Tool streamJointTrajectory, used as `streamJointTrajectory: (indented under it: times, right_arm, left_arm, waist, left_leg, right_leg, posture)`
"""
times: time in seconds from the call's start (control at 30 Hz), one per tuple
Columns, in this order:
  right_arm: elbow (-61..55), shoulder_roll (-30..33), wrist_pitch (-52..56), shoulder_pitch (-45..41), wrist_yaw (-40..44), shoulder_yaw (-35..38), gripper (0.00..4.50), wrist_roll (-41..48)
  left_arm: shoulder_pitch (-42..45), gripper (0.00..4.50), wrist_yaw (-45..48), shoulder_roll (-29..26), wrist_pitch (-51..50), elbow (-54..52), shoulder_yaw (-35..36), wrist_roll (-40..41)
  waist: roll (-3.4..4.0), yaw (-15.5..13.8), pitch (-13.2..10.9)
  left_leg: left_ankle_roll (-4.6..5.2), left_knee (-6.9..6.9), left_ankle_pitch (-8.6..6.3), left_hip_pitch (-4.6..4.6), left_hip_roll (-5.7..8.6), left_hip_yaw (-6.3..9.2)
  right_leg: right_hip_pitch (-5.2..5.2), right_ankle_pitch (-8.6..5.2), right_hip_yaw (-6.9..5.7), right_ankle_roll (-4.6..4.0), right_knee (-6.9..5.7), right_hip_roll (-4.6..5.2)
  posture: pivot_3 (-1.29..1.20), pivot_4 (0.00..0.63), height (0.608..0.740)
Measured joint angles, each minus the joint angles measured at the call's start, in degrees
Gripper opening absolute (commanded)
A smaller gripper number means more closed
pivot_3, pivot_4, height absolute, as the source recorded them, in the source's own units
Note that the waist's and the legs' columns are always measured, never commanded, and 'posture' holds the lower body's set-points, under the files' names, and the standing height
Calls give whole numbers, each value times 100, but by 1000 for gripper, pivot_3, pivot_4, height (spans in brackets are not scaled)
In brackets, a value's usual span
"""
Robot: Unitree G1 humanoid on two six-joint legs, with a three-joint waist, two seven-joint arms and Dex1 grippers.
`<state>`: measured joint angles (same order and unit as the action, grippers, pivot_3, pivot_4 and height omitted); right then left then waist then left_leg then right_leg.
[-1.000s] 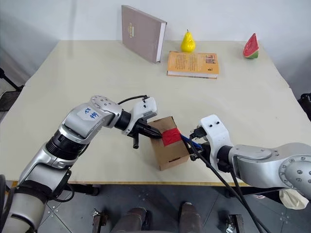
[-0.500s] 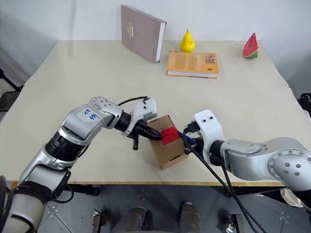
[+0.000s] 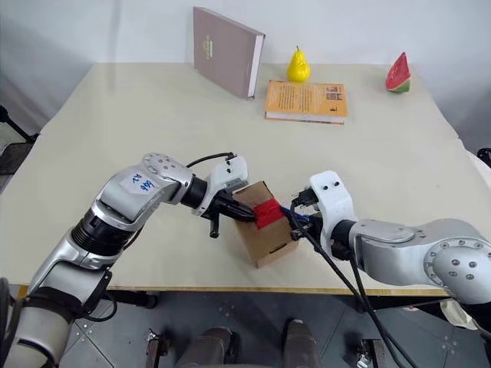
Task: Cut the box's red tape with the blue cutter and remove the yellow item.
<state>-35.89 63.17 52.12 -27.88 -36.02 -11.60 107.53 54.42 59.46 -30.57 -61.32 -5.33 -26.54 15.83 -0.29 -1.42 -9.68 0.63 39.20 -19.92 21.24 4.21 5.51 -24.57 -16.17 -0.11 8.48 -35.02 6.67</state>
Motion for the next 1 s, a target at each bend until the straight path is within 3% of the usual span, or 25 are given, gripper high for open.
streamJointTrajectory:
  times: [0.53,1.0]
  right_arm:
    - [-194,-173,-348,472,100,593,153,-18]
    - [-750,482,-455,1893,757,1886,153,138]
  left_arm:
    - [-2,0,1,43,17,-45,32,-9]
    - [12,0,6,152,153,163,-44,-17]
  waist:
    - [0,-18,0]
    - [1,16,-1]
  left_leg:
    - [1,0,-1,4,3,3]
    - [3,-3,-1,-3,-2,-2]
  right_leg:
    - [1,0,-1,1,1,1]
    - [3,0,3,1,-1,-6]
  posture:
    - [0,150,740]
    - [0,150,740]
